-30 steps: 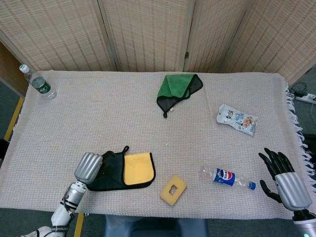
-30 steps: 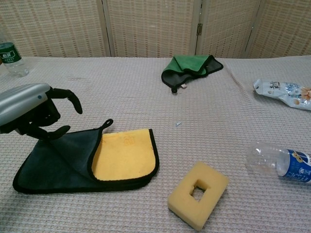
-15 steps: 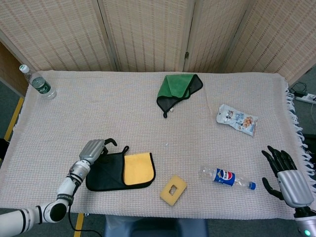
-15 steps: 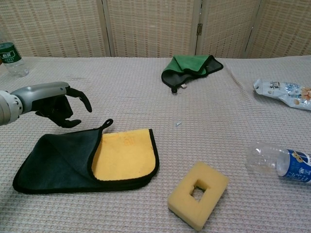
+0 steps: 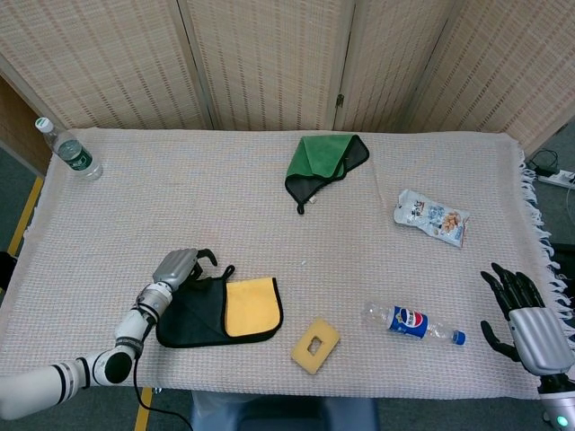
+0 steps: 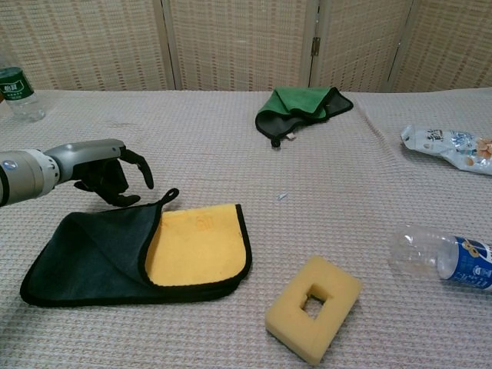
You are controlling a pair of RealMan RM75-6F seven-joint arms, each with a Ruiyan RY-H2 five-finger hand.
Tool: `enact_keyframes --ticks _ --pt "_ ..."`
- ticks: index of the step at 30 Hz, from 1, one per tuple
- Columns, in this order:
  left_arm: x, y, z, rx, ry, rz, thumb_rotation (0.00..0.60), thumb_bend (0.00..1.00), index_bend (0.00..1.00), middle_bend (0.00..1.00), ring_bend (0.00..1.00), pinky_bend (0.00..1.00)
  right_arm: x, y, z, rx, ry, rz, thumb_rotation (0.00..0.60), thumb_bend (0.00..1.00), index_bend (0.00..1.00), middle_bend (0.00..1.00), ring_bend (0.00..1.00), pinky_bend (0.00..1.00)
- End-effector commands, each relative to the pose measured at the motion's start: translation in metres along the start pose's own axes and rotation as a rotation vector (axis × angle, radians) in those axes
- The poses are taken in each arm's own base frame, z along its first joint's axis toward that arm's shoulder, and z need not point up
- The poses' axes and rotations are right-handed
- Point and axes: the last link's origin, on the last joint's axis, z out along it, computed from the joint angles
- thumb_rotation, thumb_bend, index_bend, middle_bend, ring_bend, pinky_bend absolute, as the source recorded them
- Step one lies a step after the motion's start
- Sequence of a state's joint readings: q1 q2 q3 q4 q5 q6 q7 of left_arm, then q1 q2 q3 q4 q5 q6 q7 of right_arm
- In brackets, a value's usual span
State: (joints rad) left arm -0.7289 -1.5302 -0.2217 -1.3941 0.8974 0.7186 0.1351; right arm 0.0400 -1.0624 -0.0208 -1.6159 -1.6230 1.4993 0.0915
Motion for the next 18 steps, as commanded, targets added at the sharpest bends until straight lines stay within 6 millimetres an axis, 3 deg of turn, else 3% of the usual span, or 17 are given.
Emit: enact_keyframes --ticks 1,18 --pt "-0.0016 -0.0008 0.0019 0.005 -0.009 0.005 0.600 0.45 0.43 1.00 1.00 1.00 0.0006 0.0001 -0.0008 0.000 0.003 0.001 0.600 0.49 0.00 0.00 0.00 0.00" --pt "-0.0057 -0.0016 0.0024 0.011 -0.087 0.041 0.600 0.46 0.45 1.00 1.00 1.00 0.0008 0.0011 -0.0017 -0.006 0.007 0.000 0.600 0.49 0.00 0.00 0.00 0.00"
